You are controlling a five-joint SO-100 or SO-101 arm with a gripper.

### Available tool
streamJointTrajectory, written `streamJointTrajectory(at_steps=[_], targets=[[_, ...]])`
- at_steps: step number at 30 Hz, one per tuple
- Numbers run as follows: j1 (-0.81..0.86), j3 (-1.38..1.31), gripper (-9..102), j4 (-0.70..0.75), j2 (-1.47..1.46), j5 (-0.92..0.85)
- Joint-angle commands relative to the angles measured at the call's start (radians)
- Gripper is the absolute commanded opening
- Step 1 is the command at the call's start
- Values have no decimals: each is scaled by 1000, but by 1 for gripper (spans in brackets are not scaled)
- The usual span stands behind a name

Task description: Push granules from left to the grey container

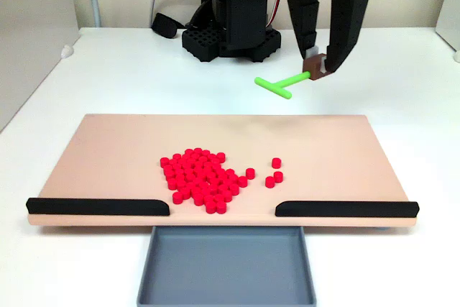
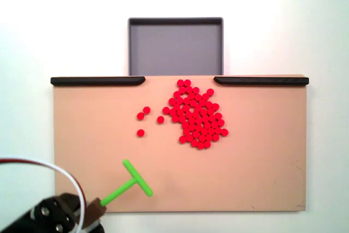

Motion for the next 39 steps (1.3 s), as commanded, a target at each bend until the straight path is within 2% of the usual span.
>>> streamJointTrajectory(at_steps=[1, 9, 16, 29, 39], targets=[[-17, -150, 0, -6, -94, 120], [-20, -209, 0, -6, -201, 350], [-31, -344, 0, 6, -270, 482], [-29, -494, 0, 8, -405, 600], [-26, -653, 0, 11, -537, 624]])
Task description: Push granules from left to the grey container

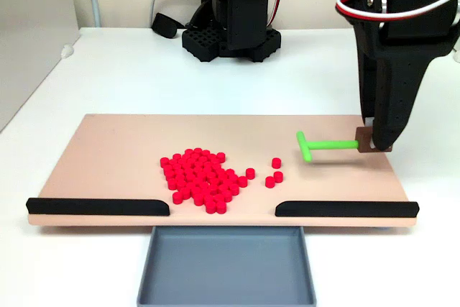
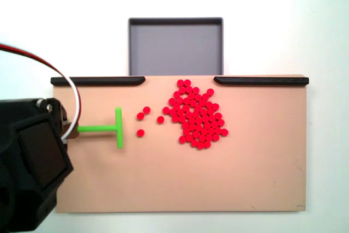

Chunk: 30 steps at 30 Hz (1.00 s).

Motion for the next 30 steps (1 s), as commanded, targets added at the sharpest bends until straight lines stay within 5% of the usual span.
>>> streamJointTrajectory(at_steps=[1, 30], targets=[[-5, -61, 0, 5, -2, 11], [-18, -202, 0, 57, -146, 11]])
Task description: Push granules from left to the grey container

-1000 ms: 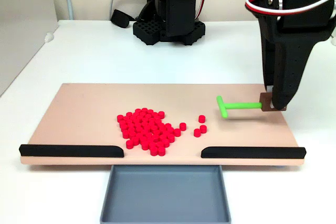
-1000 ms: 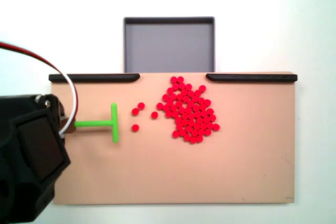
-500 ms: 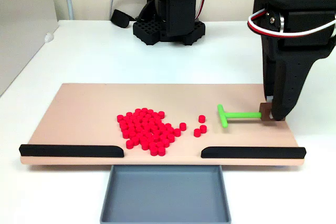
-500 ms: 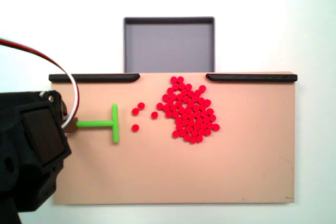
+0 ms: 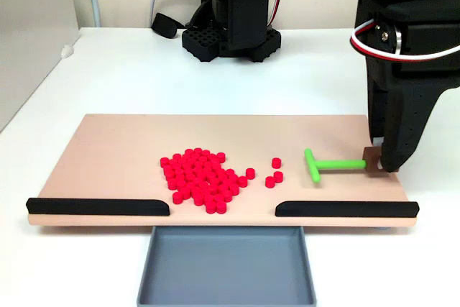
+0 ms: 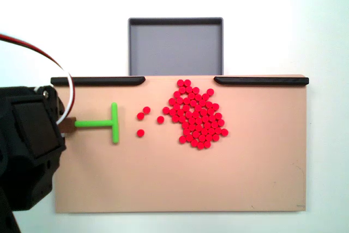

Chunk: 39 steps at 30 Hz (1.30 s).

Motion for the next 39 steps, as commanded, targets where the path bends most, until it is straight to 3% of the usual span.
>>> streamJointTrajectory(at_steps=[1, 39], targets=[[-2, -37, 0, 2, 9, -6], [77, -21, 0, 2, -31, -80]])
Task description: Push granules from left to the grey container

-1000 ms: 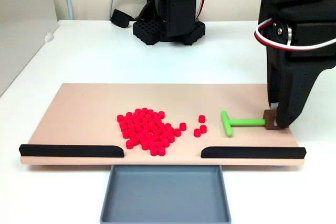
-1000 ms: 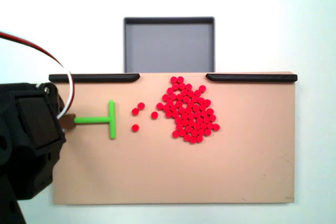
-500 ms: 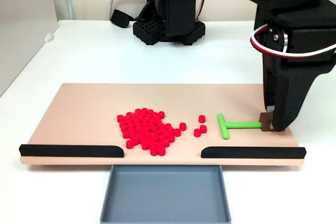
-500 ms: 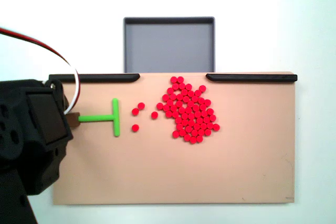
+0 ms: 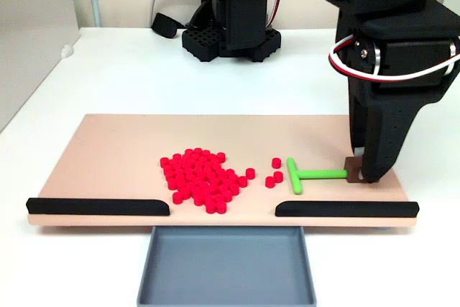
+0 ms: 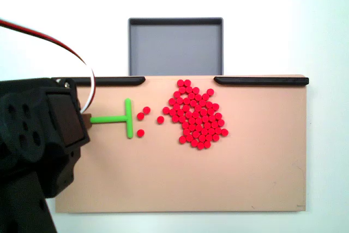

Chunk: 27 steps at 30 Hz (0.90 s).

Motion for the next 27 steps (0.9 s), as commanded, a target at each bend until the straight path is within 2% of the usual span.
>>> streamJointTrajectory(at_steps=[1, 27], targets=[[15, -11, 0, 0, 8, -9], [58, -8, 0, 20, 3, -67]])
